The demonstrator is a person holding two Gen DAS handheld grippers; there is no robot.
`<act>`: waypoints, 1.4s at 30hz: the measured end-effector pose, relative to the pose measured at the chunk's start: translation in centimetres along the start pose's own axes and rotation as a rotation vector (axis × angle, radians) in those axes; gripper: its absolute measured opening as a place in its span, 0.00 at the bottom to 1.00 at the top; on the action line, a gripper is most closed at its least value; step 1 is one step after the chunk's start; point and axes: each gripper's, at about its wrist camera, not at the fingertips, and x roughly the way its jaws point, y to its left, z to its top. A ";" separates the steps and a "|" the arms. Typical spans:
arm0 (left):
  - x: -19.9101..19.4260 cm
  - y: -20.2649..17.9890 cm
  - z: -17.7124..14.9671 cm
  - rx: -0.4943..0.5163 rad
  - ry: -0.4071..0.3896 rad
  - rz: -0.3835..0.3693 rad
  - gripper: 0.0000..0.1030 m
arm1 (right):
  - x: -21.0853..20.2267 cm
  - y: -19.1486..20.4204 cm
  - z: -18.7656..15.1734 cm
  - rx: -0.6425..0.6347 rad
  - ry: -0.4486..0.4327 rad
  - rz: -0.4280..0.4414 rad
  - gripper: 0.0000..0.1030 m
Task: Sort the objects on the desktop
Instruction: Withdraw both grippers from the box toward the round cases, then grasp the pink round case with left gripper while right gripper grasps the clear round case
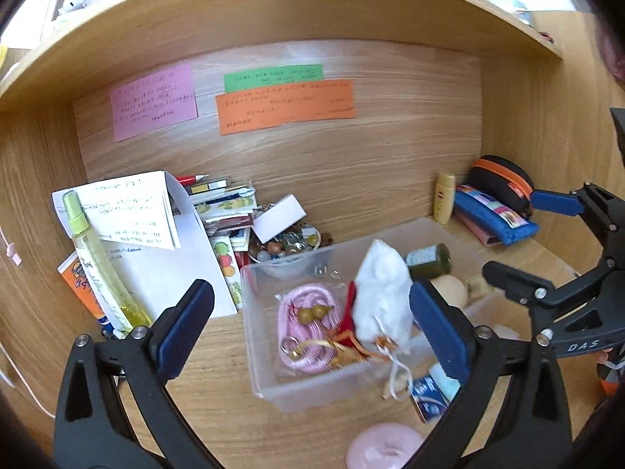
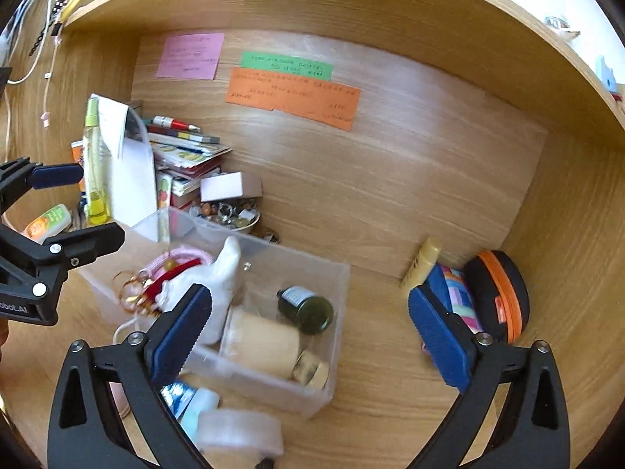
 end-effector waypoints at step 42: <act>1.5 -4.1 -9.6 0.062 0.331 -0.082 0.99 | 1.4 -0.8 -8.7 0.088 0.254 0.183 0.98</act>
